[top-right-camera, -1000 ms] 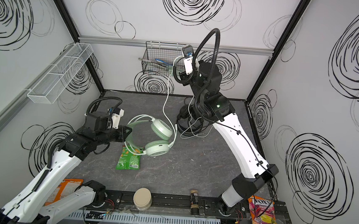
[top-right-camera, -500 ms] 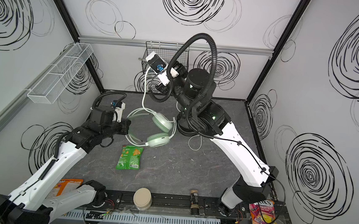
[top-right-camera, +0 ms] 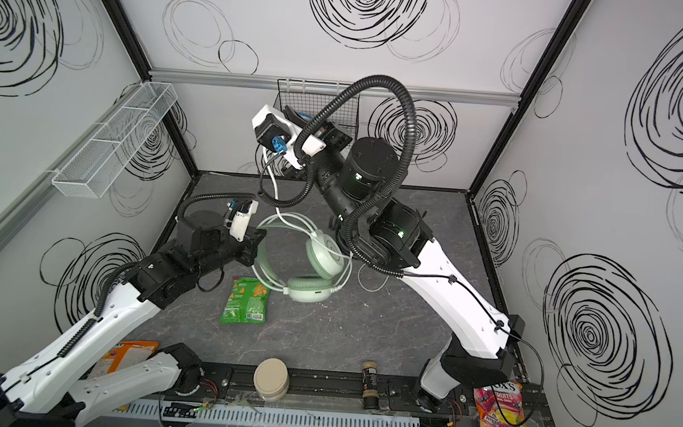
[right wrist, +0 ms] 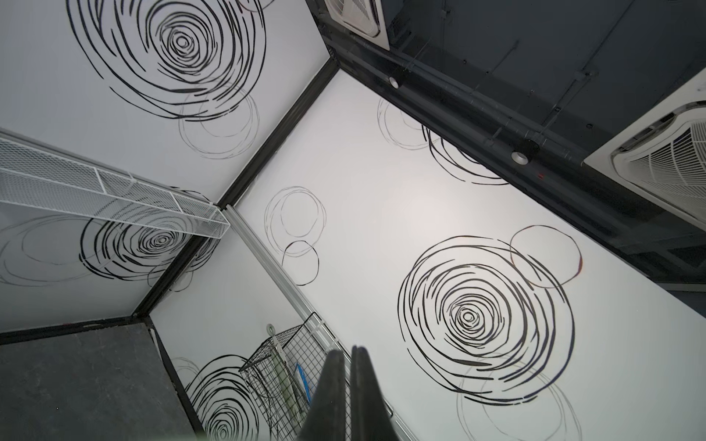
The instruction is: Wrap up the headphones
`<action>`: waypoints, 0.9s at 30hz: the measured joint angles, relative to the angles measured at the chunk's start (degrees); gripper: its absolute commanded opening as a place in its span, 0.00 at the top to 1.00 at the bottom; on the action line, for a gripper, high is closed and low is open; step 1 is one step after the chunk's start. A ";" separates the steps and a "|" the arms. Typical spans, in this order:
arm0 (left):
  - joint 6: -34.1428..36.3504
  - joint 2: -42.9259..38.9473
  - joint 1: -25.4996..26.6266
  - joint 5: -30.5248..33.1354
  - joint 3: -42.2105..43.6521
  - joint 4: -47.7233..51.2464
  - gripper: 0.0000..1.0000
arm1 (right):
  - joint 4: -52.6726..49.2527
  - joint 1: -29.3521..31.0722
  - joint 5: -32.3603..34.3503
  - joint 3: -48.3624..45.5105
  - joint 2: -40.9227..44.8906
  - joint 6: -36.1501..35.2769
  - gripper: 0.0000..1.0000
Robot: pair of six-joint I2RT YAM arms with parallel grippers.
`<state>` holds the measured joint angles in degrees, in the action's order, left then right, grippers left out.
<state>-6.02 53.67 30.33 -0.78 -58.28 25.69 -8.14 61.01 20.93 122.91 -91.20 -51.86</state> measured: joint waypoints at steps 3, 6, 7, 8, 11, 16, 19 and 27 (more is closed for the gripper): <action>1.64 -1.25 1.27 -3.91 0.00 -0.11 1.00 | 0.00 0.00 0.61 -0.31 0.00 -1.07 1.00; 1.73 -1.29 3.19 -7.56 -0.02 -0.33 1.00 | 0.02 0.00 0.63 -0.39 0.00 -1.57 1.00; 1.60 -1.22 4.50 -8.70 -0.02 -0.48 1.00 | 0.02 0.00 0.63 -0.39 0.00 -1.64 1.00; 1.42 -1.16 6.14 -9.62 -0.02 -0.72 1.00 | 0.00 0.00 0.63 -0.39 0.00 -1.68 1.00; 0.37 -0.68 12.11 -11.47 -0.68 -1.95 1.00 | 0.07 0.02 0.74 -0.81 0.02 -1.77 1.00; -2.60 -0.37 16.59 -15.93 -2.91 -5.27 1.00 | 0.15 -0.48 1.31 -2.80 0.02 -1.46 1.00; -4.50 -0.37 16.52 -17.70 -5.29 -7.39 1.00 | -0.09 -1.73 1.38 -3.23 -0.11 0.11 1.00; -9.84 -1.05 13.64 -25.05 -8.96 -14.73 1.00 | -0.48 -6.49 1.75 -3.78 -0.13 5.88 1.00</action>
<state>-15.86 52.62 43.97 -25.82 -67.24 10.96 -8.62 54.52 22.68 119.13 -91.33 -45.98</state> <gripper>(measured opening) 0.102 0.069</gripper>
